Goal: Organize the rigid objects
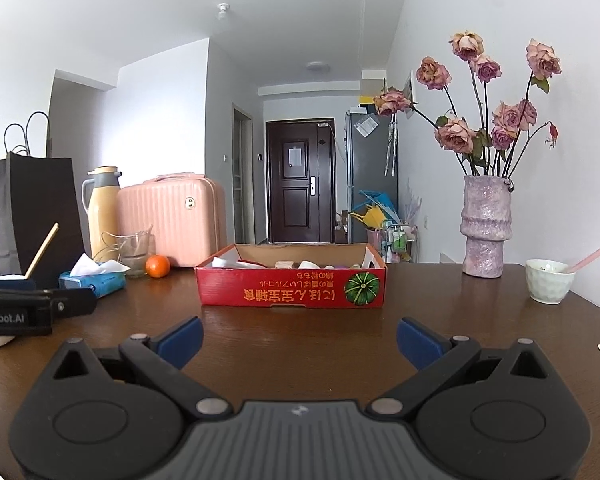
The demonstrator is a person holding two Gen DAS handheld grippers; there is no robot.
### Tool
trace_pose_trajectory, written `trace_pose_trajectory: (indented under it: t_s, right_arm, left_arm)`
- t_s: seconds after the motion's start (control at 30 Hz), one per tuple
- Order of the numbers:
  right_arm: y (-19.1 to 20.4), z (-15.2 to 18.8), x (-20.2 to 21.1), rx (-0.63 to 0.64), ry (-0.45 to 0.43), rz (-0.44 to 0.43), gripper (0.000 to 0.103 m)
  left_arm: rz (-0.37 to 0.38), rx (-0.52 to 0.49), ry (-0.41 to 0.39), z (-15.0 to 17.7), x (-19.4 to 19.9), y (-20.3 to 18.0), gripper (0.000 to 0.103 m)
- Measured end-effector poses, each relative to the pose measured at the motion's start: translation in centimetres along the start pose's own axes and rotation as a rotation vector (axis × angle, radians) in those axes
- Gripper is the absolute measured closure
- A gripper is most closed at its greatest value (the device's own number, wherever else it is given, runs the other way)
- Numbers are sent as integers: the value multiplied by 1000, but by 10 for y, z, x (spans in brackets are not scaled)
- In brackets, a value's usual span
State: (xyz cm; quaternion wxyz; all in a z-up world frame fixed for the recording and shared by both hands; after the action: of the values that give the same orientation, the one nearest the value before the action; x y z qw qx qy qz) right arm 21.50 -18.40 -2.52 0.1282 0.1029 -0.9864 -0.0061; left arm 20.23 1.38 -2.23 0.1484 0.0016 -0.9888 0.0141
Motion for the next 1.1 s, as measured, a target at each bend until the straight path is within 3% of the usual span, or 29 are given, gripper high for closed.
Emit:
trace_pose_trajectory:
  t_s: [1.1]
  right_arm:
    - [3, -1, 6, -5, -5, -2, 0]
  left_arm:
    - [1, 6, -7, 0, 7, 4, 0]
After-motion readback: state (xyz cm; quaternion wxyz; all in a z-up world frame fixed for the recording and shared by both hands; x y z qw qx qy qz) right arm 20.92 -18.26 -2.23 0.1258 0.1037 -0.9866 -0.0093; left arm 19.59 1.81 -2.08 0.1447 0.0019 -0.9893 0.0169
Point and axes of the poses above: each gripper's, at about its wrist camera, not at the fingertips, and x roughly against the way its jaws point, y to its left, z to its underside, the point moved 6 cm from there along -x, roughly the way its jaws point, and after that the axes turned 2 degrees about y, right-handed, at the moved point
